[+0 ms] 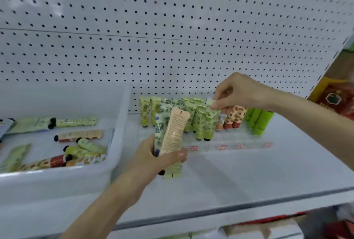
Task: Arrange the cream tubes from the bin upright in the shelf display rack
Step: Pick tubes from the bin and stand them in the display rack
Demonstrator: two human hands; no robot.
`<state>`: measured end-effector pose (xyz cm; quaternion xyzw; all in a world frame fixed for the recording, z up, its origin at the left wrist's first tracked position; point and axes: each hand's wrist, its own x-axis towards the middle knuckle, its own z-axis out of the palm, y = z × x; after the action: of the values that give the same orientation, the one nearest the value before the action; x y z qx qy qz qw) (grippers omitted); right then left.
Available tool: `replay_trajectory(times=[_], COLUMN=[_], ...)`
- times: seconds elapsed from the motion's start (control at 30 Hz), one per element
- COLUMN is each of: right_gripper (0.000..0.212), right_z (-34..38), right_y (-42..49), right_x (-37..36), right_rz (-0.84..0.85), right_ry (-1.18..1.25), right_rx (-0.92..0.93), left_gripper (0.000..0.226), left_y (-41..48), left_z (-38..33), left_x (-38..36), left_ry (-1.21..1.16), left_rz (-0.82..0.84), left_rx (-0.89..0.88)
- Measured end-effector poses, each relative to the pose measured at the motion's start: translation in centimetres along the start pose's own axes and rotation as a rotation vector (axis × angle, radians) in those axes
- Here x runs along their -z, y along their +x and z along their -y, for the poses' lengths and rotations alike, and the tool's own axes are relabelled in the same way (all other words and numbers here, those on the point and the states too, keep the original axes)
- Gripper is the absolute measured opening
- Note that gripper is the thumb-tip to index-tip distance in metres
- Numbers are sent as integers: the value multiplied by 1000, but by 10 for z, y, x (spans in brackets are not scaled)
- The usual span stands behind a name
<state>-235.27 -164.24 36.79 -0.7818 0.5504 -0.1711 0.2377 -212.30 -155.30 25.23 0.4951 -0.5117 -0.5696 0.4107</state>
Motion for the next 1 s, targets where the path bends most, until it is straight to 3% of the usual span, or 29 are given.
replay_trajectory(times=[0.1,0.27,1.0], right_gripper=[14,9,15], right_z=[-8,-12,-18], right_y=[14,27,60], right_x=[-8,-21,-52], right_rz=[25,34,-92], right_ry=[35,-102,-291], right_rx=[17,37,-10], left_gripper=[66,35,46], left_y=[8,24,26], left_z=[30,51,63], left_x=[-17,-23,-19], left_ry=[-53,-115,-222], left_rz=[-85,-257,-234], left_rx=[92,94,-7])
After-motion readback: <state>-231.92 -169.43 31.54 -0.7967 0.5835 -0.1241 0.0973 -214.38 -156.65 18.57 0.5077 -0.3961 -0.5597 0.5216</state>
